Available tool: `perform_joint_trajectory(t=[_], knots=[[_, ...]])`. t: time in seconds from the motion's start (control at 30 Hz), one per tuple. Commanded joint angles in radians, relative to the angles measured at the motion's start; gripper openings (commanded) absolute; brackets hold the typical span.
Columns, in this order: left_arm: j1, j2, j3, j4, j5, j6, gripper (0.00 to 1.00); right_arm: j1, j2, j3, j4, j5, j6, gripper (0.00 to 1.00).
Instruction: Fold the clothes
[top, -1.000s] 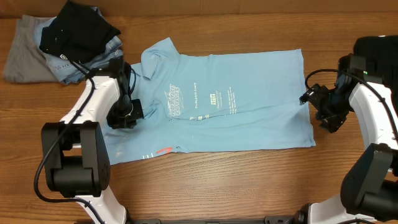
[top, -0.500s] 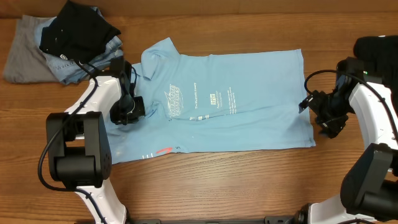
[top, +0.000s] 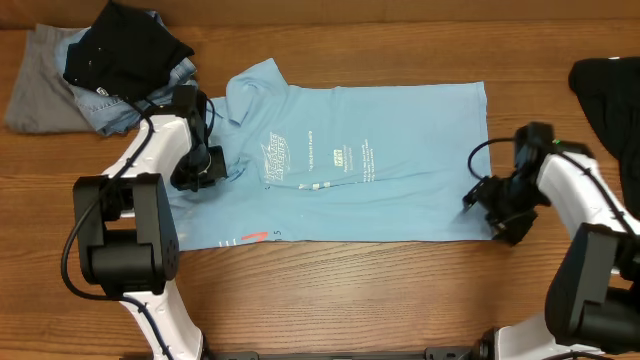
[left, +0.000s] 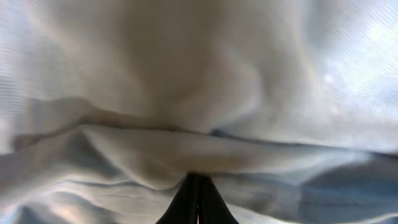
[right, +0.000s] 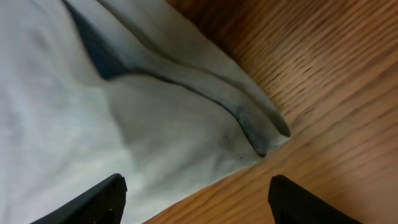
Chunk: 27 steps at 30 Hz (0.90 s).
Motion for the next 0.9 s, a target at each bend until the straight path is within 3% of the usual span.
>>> perform_joint_trajectory(t=[0.0, 0.2, 0.37, 0.47, 0.63, 0.87], knots=[[0.013, 0.019, 0.053, -0.019, -0.086, 0.020, 0.05, 0.004, -0.010, -0.064, 0.050, -0.019, 0.023, 0.75], [0.013, 0.019, 0.108, -0.061, -0.117, 0.020, 0.09, 0.002, -0.010, -0.168, 0.164, -0.032, 0.050, 0.61], [0.013, 0.019, 0.117, -0.046, -0.129, 0.019, 0.10, -0.003, -0.010, -0.179, 0.182, -0.030, 0.071, 0.37], [0.019, 0.019, 0.117, -0.030, -0.129, 0.019, 0.10, -0.006, -0.010, -0.179, 0.182, -0.026, 0.071, 0.30], [0.078, 0.019, 0.118, -0.018, -0.127, 0.018, 0.06, -0.008, -0.010, -0.179, 0.174, 0.015, 0.105, 0.05], [0.125, 0.014, 0.168, -0.146, 0.037, 0.016, 0.04, -0.071, -0.010, -0.175, 0.179, 0.030, 0.131, 0.04]])
